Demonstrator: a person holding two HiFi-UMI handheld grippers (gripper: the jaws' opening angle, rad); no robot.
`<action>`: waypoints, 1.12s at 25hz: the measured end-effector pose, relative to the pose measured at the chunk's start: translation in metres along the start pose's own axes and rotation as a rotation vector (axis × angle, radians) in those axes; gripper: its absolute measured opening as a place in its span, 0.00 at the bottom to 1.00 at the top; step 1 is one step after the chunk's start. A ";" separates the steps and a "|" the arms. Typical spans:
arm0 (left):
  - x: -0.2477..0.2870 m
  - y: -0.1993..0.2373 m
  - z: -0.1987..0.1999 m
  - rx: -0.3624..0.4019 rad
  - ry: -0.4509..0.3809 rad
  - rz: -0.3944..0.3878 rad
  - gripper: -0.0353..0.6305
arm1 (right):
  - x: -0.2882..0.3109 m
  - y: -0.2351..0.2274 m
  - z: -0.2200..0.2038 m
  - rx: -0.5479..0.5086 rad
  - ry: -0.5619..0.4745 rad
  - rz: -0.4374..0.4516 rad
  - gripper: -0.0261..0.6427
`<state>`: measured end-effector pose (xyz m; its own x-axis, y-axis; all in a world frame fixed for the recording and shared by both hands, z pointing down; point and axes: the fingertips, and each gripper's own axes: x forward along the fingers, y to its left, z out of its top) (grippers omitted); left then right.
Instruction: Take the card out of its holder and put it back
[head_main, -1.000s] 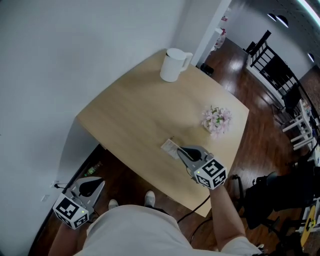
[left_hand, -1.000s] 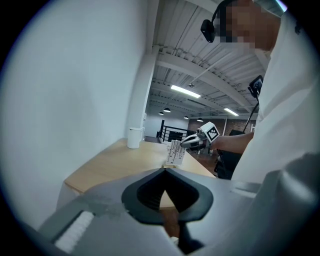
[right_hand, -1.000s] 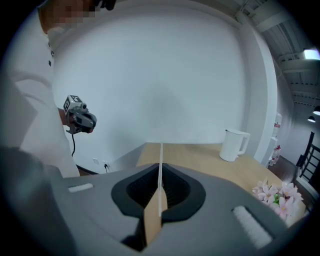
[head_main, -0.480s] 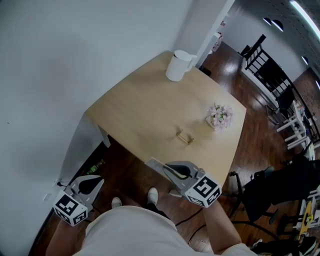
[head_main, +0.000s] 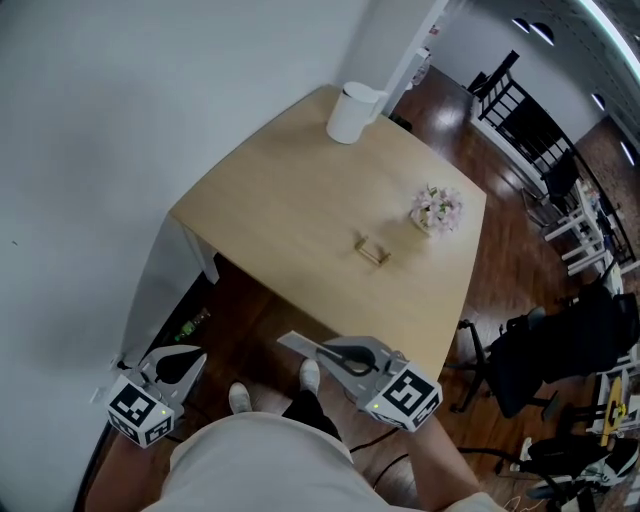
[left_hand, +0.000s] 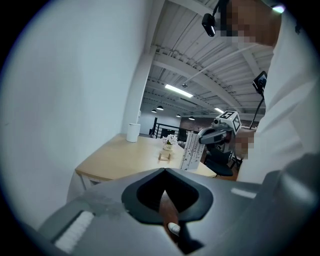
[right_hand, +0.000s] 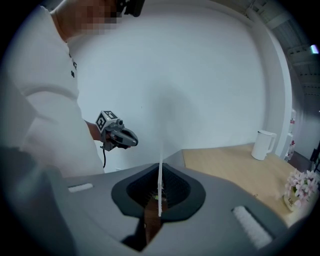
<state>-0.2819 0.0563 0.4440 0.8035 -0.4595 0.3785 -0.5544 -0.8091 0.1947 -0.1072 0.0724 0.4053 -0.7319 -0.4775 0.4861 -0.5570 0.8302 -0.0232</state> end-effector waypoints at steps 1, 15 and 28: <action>0.002 -0.001 0.001 0.000 -0.005 -0.010 0.06 | -0.002 -0.002 -0.002 0.003 -0.003 -0.009 0.07; 0.066 -0.019 0.034 0.001 -0.057 -0.005 0.06 | -0.057 -0.122 -0.017 0.011 -0.035 -0.106 0.07; 0.136 -0.038 0.066 -0.021 -0.062 0.098 0.06 | -0.090 -0.280 -0.056 0.019 -0.035 -0.145 0.07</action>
<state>-0.1373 0.0003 0.4289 0.7565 -0.5585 0.3402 -0.6351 -0.7514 0.1789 0.1368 -0.1014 0.4175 -0.6560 -0.6024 0.4548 -0.6654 0.7460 0.0283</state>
